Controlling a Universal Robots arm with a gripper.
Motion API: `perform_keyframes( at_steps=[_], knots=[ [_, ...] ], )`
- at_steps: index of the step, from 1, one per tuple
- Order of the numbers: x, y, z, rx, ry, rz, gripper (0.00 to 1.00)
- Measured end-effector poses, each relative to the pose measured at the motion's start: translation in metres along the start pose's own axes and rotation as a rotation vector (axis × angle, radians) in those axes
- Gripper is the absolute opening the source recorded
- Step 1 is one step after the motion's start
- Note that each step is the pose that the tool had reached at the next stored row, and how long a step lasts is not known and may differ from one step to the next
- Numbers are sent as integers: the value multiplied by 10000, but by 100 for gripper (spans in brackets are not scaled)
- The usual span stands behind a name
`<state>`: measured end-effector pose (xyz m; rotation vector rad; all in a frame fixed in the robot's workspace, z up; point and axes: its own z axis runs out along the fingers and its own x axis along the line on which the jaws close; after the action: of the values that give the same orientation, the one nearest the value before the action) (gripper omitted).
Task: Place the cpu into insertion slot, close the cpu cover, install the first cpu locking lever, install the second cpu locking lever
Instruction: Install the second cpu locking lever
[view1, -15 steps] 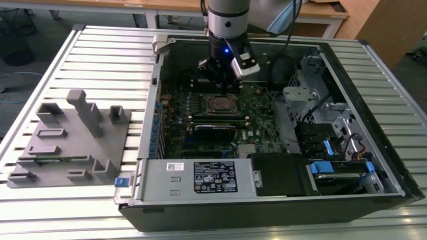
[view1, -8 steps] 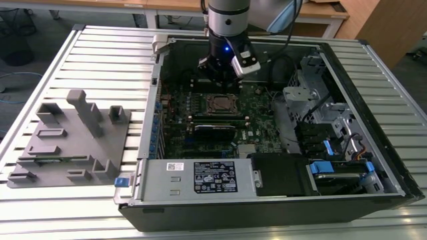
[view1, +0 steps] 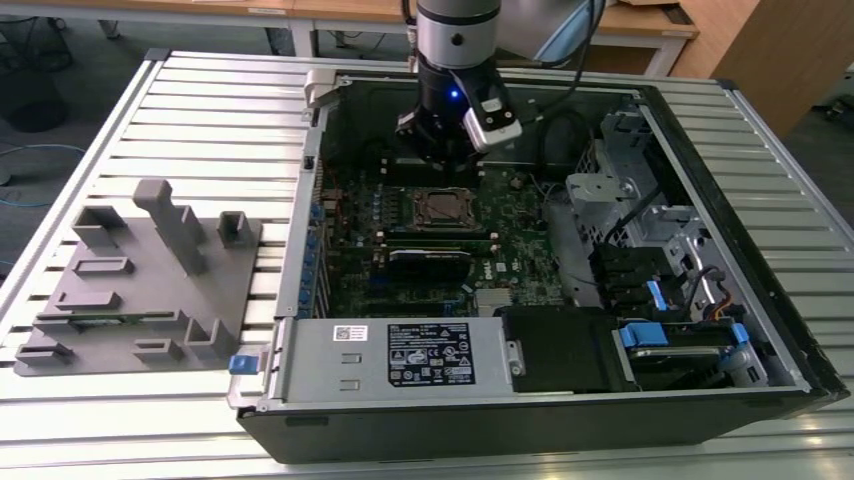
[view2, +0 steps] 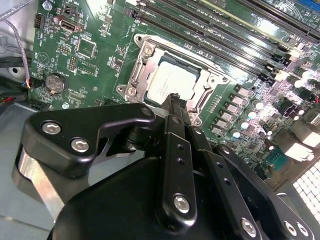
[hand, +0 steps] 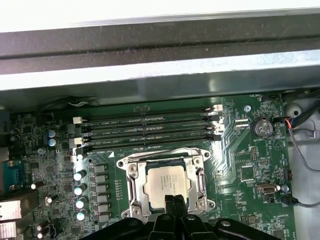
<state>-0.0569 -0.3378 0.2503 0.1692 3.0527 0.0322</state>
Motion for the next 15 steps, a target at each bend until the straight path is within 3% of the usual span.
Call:
perform_keyframes(
  at_steps=[15],
  knots=[
    [-7, 2, -78, -3, 0, 0, 11]
  ],
)
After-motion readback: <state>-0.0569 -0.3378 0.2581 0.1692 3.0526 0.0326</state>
